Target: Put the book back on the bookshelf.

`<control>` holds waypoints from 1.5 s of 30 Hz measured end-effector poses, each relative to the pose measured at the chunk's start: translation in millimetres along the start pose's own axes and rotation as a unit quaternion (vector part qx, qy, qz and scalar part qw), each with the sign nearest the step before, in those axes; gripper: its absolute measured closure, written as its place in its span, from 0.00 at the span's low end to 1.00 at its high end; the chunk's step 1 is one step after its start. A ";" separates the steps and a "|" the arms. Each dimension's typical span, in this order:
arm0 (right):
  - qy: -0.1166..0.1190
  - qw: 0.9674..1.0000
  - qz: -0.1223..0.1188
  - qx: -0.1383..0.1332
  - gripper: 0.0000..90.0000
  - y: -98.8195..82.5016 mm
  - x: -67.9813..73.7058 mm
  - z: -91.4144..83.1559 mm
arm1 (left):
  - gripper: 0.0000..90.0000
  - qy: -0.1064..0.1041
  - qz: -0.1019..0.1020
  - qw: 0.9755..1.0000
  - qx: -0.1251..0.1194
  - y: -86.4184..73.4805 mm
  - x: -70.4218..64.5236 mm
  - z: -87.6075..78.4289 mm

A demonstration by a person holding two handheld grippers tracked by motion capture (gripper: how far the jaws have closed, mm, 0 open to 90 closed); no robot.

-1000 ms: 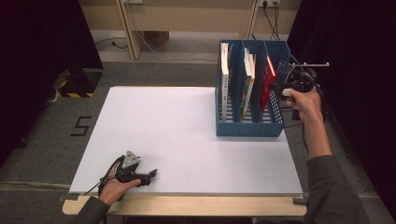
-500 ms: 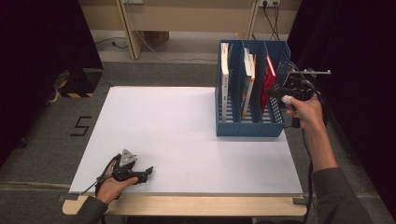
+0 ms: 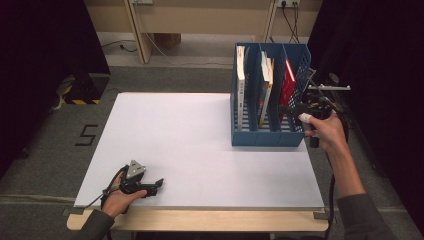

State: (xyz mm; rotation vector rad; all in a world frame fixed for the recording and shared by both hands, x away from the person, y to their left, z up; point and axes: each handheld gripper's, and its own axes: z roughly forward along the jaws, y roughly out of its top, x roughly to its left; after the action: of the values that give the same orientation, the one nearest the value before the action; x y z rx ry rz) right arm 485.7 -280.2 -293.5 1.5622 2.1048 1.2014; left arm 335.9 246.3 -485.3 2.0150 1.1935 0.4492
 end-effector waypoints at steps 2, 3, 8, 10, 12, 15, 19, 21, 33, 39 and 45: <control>0.005 1.000 -0.002 0.002 0.26 -3.0 3.6 0.4 | 0.15 0.000 0.000 1.000 0.000 -0.1 0.1 -0.1; 0.009 1.000 -0.006 0.001 0.26 -5.4 5.8 0.3 | 0.15 -0.001 0.000 1.000 -0.002 -0.3 0.2 0.1; 0.022 1.000 -0.006 -0.003 0.24 -15.8 12.1 0.8 | 0.15 -0.001 0.000 1.000 -0.003 -0.5 0.1 0.1; 0.031 0.999 -0.005 0.000 0.23 -20.8 15.0 2.0 | 0.15 -0.001 0.000 1.000 -0.003 -0.5 0.1 0.2; 0.039 0.999 -0.007 -0.001 0.23 -25.3 17.2 3.0 | 0.15 -0.001 0.000 1.000 -0.003 -0.5 0.1 0.1; 0.042 0.999 -0.014 -0.001 0.23 -30.6 20.8 3.5 | 0.15 -0.001 0.000 1.000 -0.003 -0.5 0.2 0.2; 0.047 0.999 -0.018 0.002 0.23 -37.3 25.1 4.3 | 0.15 -0.002 0.000 1.000 -0.003 -0.6 0.3 0.2; 0.048 0.999 -0.021 0.000 0.23 -40.8 27.7 4.4 | 0.15 -0.001 0.000 1.000 -0.003 -0.6 0.2 0.1; 0.056 0.998 -0.035 0.007 0.22 -65.5 43.3 7.0 | 0.15 -0.002 0.000 1.000 -0.004 -0.8 0.3 0.2; 0.080 0.996 -0.032 0.011 0.23 -82.4 54.5 12.6 | 0.15 -0.002 0.000 1.000 -0.002 -0.7 0.4 0.0; 0.099 0.994 -0.032 0.015 0.23 -95.6 63.3 19.7 | 0.15 -0.003 0.000 1.000 -0.003 -0.7 0.5 0.0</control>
State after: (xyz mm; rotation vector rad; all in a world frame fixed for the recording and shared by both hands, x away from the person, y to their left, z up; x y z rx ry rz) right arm 409.3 -222.9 -360.0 1.4272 2.2875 1.3581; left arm 335.7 246.9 -485.9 2.0108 1.1879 0.4461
